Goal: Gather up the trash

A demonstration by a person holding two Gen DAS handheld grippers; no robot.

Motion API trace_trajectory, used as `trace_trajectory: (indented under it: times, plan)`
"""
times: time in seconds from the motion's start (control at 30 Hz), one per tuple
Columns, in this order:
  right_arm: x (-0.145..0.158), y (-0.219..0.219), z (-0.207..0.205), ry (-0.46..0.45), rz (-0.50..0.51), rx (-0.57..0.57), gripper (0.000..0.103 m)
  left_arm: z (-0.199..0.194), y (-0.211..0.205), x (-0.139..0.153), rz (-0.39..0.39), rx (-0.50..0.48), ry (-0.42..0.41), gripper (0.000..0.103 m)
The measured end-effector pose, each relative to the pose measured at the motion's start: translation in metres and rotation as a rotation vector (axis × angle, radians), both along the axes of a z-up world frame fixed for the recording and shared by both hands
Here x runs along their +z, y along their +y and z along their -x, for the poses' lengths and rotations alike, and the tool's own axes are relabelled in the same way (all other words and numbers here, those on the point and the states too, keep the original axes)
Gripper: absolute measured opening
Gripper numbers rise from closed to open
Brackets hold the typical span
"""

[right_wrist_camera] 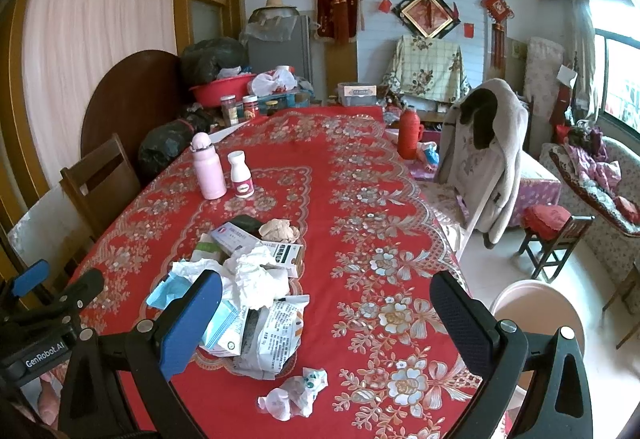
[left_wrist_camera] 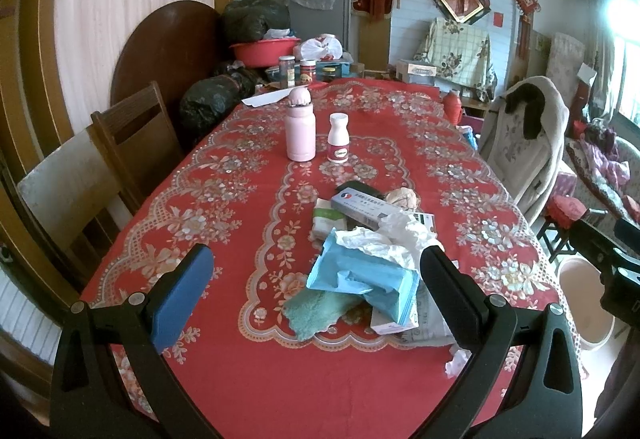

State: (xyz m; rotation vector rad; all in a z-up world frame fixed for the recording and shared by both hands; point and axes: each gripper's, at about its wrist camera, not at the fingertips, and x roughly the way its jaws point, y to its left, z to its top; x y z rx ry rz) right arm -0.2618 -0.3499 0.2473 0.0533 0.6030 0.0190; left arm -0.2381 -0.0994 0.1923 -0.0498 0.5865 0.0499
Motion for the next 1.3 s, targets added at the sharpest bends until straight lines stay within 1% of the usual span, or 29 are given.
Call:
trace_trajectory:
  times: [0.33, 0.67, 0.77, 0.83, 0.87, 1.13, 1.3]
  plan:
    - [-0.008, 0.005, -0.006, 0.017, -0.004, 0.006, 0.103, 0.005, 0.003, -0.004, -0.003, 0.0, 0.016, 0.103]
    - [-0.015, 0.004, -0.011, 0.036, 0.003, 0.008, 0.103, -0.006, -0.003, -0.005, -0.006, -0.004, 0.031, 0.103]
    - [-0.016, 0.002, -0.011, 0.04, 0.001, 0.007, 0.103, -0.004, -0.003, -0.006, -0.009, -0.009, 0.036, 0.103]
    - [-0.015, 0.002, -0.012, 0.042, 0.001, 0.007, 0.103, 0.0, 0.0, -0.007, -0.008, -0.008, 0.039, 0.103]
    - [-0.016, 0.001, -0.013, 0.045, 0.0, 0.007, 0.103, -0.005, -0.003, -0.005, -0.007, -0.007, 0.038, 0.103]
    - [-0.016, 0.001, -0.023, 0.062, 0.002, 0.01, 0.103, -0.005, -0.003, -0.004, -0.009, -0.007, 0.041, 0.103]
    - [-0.019, -0.002, -0.028, 0.085, -0.005, 0.015, 0.103, -0.002, 0.002, -0.011, -0.011, -0.012, 0.07, 0.103]
